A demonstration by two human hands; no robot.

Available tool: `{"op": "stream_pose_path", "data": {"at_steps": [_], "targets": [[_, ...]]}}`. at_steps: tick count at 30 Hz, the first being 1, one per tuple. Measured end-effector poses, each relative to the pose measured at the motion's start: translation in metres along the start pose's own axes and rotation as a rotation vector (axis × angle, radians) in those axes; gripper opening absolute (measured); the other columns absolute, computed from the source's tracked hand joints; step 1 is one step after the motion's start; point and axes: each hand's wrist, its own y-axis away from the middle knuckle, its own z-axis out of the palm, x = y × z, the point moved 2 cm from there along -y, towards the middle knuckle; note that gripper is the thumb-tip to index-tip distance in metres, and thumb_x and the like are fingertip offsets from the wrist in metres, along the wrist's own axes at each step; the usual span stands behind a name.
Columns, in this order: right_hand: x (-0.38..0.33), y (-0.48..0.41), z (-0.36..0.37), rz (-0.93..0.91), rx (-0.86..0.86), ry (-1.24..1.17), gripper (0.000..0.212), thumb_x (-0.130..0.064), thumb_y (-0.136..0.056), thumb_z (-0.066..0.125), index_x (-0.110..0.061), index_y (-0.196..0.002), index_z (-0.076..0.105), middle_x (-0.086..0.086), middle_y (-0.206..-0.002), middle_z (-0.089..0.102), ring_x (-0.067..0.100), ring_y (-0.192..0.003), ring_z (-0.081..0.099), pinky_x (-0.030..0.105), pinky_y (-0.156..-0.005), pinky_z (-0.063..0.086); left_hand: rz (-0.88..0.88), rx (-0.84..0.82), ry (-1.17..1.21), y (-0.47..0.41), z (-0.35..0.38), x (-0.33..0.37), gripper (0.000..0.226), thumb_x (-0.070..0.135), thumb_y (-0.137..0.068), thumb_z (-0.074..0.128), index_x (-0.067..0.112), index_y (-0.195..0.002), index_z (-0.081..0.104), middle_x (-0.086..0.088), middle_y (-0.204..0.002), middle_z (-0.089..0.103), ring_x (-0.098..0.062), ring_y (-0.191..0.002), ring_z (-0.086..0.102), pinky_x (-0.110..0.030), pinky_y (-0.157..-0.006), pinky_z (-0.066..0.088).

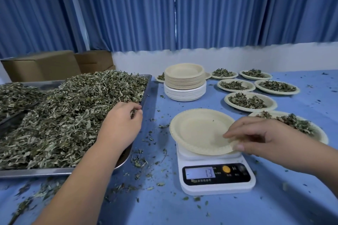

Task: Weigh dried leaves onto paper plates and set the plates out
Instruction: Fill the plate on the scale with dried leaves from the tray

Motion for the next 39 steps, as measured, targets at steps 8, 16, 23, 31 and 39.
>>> {"op": "stream_pose_path", "data": {"at_steps": [8, 16, 23, 31, 39], "targets": [[0.003, 0.0, -0.012, 0.017, 0.339, -0.073, 0.022, -0.017, -0.088, 0.065, -0.033, -0.076, 0.073, -0.016, -0.07, 0.06, 0.009, -0.049, 0.048, 0.009, -0.04, 0.033, -0.013, -0.076, -0.054, 0.002, 0.003, 0.002, 0.034, 0.037, -0.098, 0.048, 0.026, -0.128, 0.058, 0.002, -0.126, 0.052, 0.002, -0.079, 0.049, -0.026, -0.071, 0.036], [0.012, -0.002, -0.011, 0.034, 0.448, -0.08, 0.022, -0.018, -0.09, 0.063, -0.031, -0.073, 0.07, -0.021, -0.06, 0.057, 0.009, -0.048, 0.045, 0.009, -0.047, 0.036, -0.042, -0.169, -0.217, 0.005, 0.012, 0.01, 0.055, 0.055, -0.095, 0.044, 0.025, -0.141, 0.047, -0.002, -0.145, 0.038, -0.025, -0.127, 0.045, -0.039, -0.104, 0.039], [0.015, -0.004, -0.013, 0.03, 0.437, -0.104, 0.024, -0.021, -0.09, 0.063, -0.036, -0.072, 0.07, -0.021, -0.064, 0.06, 0.01, -0.051, 0.049, 0.022, -0.051, 0.038, -0.043, -0.328, -0.54, -0.013, 0.019, 0.011, 0.067, 0.064, -0.093, 0.038, 0.025, -0.148, 0.033, -0.01, -0.153, 0.03, -0.033, -0.14, 0.031, -0.047, -0.108, 0.035], [0.018, -0.007, -0.011, 0.01, 0.436, -0.126, 0.023, -0.02, -0.09, 0.064, -0.032, -0.071, 0.069, -0.024, -0.068, 0.06, 0.007, -0.052, 0.049, 0.01, -0.052, 0.039, -0.124, -0.614, -0.324, -0.014, 0.016, 0.015, 0.052, 0.043, -0.094, 0.053, 0.026, -0.14, 0.036, 0.001, -0.107, 0.057, -0.02, -0.091, 0.057, -0.031, -0.077, 0.046], [0.022, -0.006, -0.01, 0.04, 0.423, -0.168, 0.02, -0.021, -0.09, 0.063, -0.03, -0.073, 0.07, -0.026, -0.066, 0.058, 0.004, -0.052, 0.049, 0.022, -0.057, 0.039, -0.036, -0.427, -0.567, 0.003, -0.005, 0.023, 0.051, 0.053, -0.098, 0.039, 0.015, -0.13, 0.052, -0.005, -0.108, 0.063, -0.022, -0.093, 0.059, -0.034, -0.079, 0.052]]}}
